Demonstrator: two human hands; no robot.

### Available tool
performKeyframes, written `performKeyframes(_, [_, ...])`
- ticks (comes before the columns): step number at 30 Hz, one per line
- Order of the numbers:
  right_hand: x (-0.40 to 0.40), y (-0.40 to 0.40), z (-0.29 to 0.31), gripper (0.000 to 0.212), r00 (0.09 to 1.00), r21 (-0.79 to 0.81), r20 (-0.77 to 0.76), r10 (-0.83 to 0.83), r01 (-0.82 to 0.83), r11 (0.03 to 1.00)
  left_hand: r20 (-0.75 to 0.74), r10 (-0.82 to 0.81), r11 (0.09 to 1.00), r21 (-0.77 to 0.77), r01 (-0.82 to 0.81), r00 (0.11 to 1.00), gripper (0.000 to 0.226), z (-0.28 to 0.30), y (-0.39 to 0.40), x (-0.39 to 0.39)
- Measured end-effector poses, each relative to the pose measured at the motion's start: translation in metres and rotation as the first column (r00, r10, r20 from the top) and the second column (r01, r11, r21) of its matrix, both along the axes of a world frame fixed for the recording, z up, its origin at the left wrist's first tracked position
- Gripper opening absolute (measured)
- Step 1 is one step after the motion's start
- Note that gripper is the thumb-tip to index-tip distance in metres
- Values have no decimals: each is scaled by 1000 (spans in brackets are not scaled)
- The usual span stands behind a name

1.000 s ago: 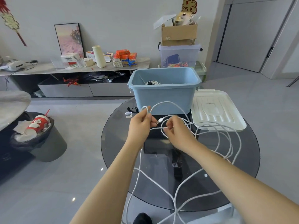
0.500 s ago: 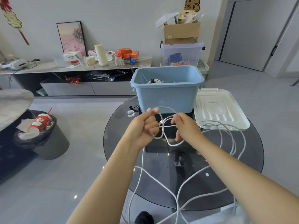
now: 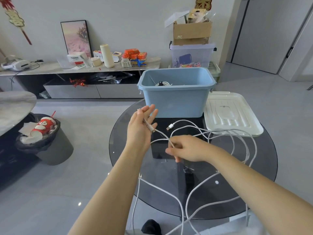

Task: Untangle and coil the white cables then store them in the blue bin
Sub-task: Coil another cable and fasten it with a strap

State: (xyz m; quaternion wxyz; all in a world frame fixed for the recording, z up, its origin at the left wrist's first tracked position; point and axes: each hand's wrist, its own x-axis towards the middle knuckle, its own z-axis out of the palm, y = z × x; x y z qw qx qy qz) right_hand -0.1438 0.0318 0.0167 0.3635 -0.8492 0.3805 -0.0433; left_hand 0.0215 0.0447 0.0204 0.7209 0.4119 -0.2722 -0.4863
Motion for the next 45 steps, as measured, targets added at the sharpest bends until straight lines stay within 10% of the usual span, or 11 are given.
performKeyframes(6, [-14,-16,12,25,953,-352,271,-138,232,907,646,-343,939,258,227,682,29,-9,10,-6])
performKeyframes(10, [-19,-23,14,34,820,-69,465,-333,408,910,700,-518,854,390,345,491,33,-7,8,-8])
performKeyframes(18, [-38,-42,18,43,766,404,433,-476,307,862,-52,-486,853,186,487,872,32,6,5,-5])
performKeyframes(22, [-34,-37,-2,32,779,521,455,-432,161,838,-526,-302,935,-2,354,795,33,7,6,-7])
performKeyframes(26, [-15,-19,-12,30,813,691,401,-422,34,722,-663,-166,986,-93,139,730,21,8,7,-15])
performKeyframes(29, [-7,-9,-14,37,971,305,155,-184,130,943,-552,-129,992,-87,97,824,21,7,5,-17])
performKeyframes(35, [0,7,8,35,999,51,-48,-10,12,999,87,-70,995,75,63,994,26,-11,2,-10])
performKeyframes(42, [-13,-14,16,31,915,-354,373,-153,293,888,750,-402,916,325,237,525,39,-5,14,-10])
performKeyframes(45, [-13,-26,11,39,811,-294,523,-263,461,837,582,-531,847,375,376,616,33,0,15,-19])
